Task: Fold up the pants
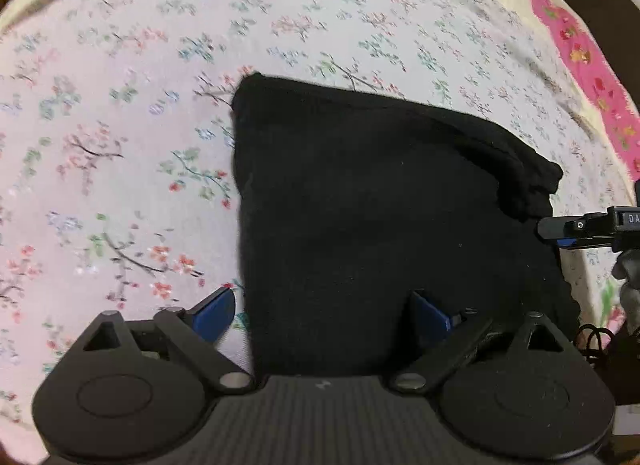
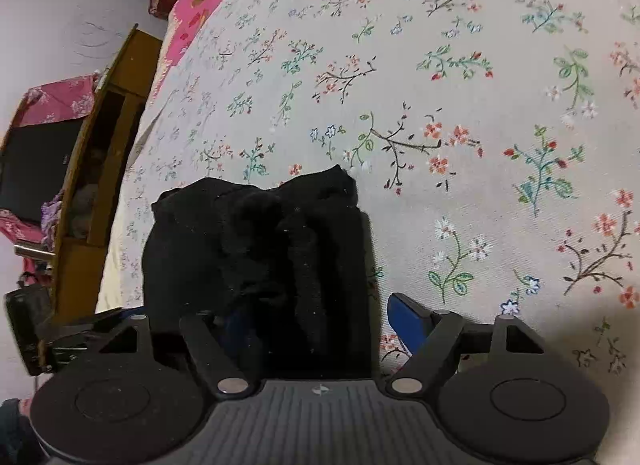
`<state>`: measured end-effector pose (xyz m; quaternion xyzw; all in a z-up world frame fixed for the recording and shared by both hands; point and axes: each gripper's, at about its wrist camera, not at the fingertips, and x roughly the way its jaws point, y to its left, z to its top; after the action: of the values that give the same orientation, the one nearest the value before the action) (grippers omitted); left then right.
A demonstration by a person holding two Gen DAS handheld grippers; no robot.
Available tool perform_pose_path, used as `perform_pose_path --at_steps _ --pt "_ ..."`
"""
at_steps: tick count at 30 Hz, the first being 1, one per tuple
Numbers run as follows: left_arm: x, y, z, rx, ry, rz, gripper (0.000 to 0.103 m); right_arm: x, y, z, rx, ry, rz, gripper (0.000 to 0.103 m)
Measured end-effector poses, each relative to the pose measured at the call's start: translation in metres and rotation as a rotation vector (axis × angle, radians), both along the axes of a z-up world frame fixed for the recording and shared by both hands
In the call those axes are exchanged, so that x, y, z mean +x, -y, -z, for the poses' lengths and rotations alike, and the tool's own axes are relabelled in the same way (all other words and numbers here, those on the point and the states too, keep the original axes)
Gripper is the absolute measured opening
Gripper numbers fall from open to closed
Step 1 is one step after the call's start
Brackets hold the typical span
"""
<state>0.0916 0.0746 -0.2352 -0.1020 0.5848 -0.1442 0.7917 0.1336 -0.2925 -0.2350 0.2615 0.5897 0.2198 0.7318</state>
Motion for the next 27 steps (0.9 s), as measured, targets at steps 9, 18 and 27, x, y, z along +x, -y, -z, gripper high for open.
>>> perform_pose_path --at_steps 9,18,27 --pt "0.028 0.009 0.023 -0.106 -0.026 0.083 0.103 0.002 -0.038 0.017 0.068 -0.047 -0.006 0.069" --pt "0.03 0.014 0.001 -0.125 -0.017 0.08 0.087 0.004 -0.052 -0.009 0.009 -0.053 0.033 0.025" --pt "0.034 0.014 -0.053 -0.183 0.047 0.116 0.066 0.017 -0.068 -0.052 0.075 0.011 0.0 0.018"
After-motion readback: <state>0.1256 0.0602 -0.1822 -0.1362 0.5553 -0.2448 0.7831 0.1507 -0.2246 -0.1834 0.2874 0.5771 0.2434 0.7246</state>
